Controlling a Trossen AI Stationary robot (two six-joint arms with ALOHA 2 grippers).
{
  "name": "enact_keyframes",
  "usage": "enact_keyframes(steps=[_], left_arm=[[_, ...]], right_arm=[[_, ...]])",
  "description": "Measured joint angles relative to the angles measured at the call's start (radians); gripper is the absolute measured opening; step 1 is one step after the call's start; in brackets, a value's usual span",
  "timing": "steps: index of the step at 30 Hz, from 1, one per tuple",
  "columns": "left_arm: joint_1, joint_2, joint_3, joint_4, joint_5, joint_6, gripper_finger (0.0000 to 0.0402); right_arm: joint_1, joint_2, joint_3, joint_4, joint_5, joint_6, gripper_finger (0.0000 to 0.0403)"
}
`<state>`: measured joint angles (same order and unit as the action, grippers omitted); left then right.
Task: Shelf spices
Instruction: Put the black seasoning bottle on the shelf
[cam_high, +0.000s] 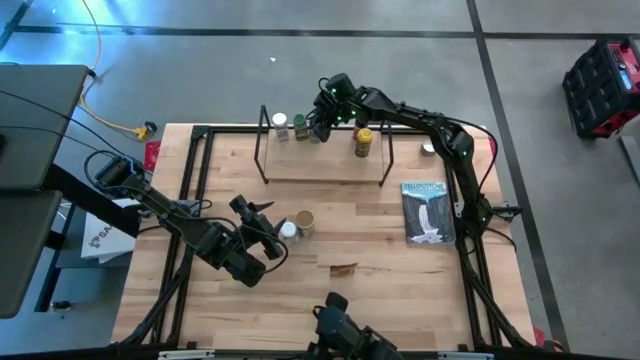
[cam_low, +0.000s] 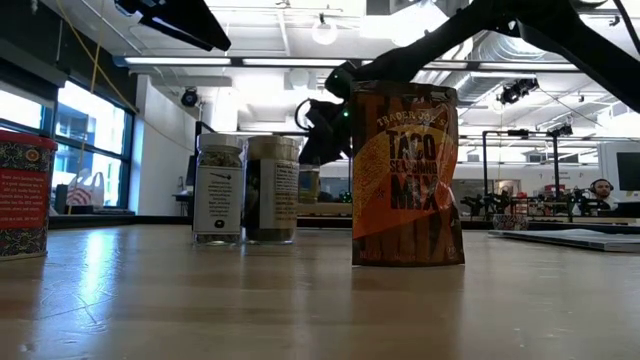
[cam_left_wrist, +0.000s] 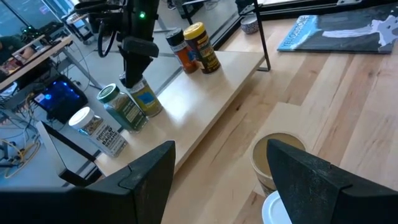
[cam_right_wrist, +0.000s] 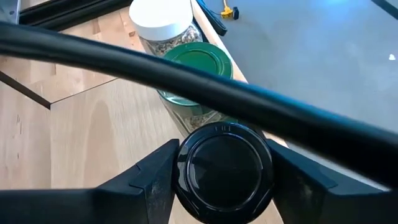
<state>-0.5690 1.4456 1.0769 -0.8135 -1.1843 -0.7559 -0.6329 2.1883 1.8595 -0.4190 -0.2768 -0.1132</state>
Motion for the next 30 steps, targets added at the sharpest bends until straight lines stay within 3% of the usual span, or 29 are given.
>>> enact_keyframes(steps=[22, 30], left_arm=[[-0.001, 0.0, 0.0, 0.0, 0.009, -0.001, 0.0248], [-0.001, 0.0, 0.0, 0.0, 0.015, -0.001, 0.0248]], right_arm=[[0.033, 0.0, 0.0, 0.016, -0.004, -0.143, 0.0221], [0.032, 0.0, -0.001, 0.005, -0.004, -0.157, 0.0262]])
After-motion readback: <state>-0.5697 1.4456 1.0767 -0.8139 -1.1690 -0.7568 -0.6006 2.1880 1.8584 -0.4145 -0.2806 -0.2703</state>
